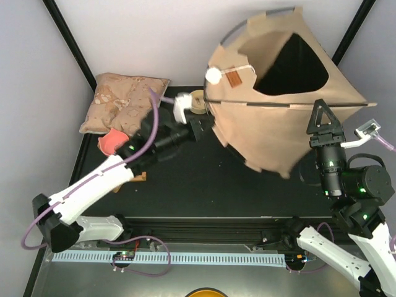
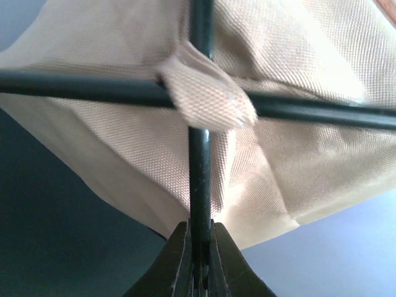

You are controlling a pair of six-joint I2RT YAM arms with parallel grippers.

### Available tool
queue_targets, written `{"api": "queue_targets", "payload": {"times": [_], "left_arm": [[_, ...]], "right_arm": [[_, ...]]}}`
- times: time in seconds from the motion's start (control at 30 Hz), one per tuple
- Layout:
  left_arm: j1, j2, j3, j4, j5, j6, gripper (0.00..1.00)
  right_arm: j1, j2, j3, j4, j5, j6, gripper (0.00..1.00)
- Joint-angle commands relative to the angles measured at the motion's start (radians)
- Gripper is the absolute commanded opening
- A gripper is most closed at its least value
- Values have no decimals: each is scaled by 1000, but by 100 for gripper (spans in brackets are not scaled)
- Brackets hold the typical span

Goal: Set up the pet tent

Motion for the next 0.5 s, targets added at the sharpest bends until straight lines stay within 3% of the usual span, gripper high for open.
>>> {"api": "queue_targets", "payload": {"times": [0.0,0.13,0.23,0.37,0.47], "left_arm": [[116,-11,366,-659,0,399,2],[161,83,674,-1028,3,574,2],[164,129,819,-1211,20,688,1],[167,140,873,-1292,153,811,2],[166,132,857,-1324,231,882,2]], "right_arm": [[4,-40,-2,-167,-8,104,71],[2,-39,-48,-335,-29,156,76],[2,-33,-123,-400,-130,170,78],[3,-76,-244,-321,-275,16,78],[2,-103,-282,-295,-337,-188,78]]}}
